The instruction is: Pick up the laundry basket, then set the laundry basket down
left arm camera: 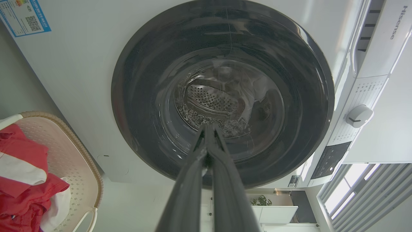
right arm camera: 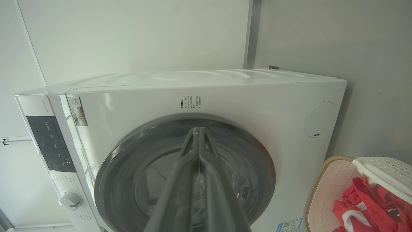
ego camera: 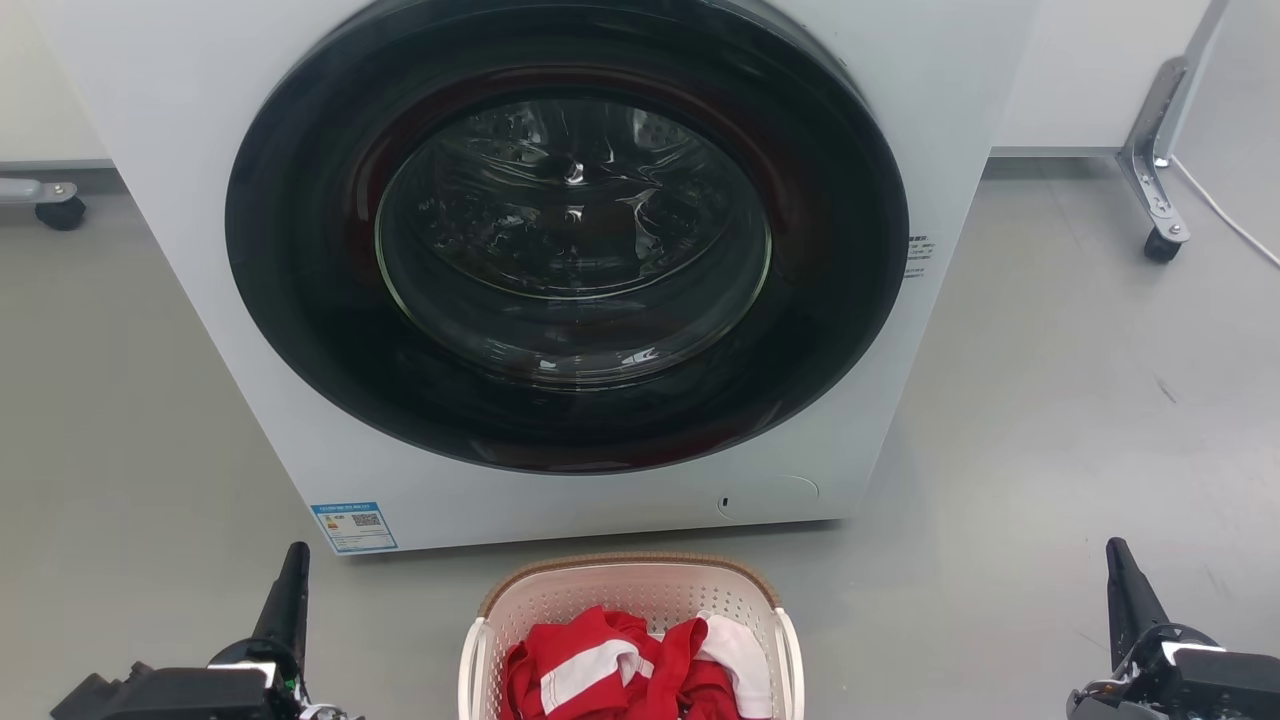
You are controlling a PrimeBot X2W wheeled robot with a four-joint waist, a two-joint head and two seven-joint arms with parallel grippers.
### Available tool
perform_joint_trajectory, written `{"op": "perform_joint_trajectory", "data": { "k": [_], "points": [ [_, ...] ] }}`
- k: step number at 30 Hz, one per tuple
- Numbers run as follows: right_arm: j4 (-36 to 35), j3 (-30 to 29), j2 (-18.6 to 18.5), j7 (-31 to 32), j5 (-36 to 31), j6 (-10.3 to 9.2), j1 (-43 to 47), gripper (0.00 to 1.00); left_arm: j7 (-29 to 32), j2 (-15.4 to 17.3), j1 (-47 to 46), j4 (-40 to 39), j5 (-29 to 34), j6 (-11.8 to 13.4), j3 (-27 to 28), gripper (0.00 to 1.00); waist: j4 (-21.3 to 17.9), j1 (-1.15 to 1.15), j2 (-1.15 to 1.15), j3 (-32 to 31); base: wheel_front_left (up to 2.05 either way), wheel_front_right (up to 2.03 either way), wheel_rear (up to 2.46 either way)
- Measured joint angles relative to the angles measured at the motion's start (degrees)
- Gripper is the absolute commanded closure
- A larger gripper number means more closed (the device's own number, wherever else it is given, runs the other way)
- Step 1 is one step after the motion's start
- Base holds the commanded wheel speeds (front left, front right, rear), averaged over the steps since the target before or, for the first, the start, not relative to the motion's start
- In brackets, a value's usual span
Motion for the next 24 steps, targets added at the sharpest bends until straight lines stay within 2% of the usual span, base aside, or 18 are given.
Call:
{"op": "perform_joint_trajectory", "data": {
  "k": [18, 19, 20, 24],
  "points": [
    [0.0, 0.0, 0.0, 0.0, 0.0, 0.00, 0.0, 1.00, 0.0, 0.0, 0.0, 0.0, 0.0, 0.0, 0.0, 1.00, 0.0, 0.00, 0.00, 0.0, 0.00, 0.00, 0.00],
    [2.2, 0.2, 0.6, 0.0, 0.0, -0.10, 1.5, 1.00, 0.0, -0.6, 1.9, 2.0, 0.0, 0.1, -0.2, 1.00, 0.0, 0.00, 0.00, 0.0, 0.00, 0.00, 0.00],
    [2.8, 0.3, 0.9, 0.0, 0.0, -0.12, 2.0, 0.00, 0.0, -0.7, 2.5, 2.7, 0.0, 0.1, -0.2, 0.00, 0.0, 0.00, 0.00, 0.0, 0.00, 0.00, 0.00],
    [3.3, 2.4, 1.1, -1.6, -0.5, -0.35, 2.7, 0.00, -1.7, -0.8, 3.7, 2.6, 0.1, 0.3, -2.0, 0.00, 0.0, 0.00, 0.00, 0.0, 0.00, 0.00, 0.00]
  ]
}}
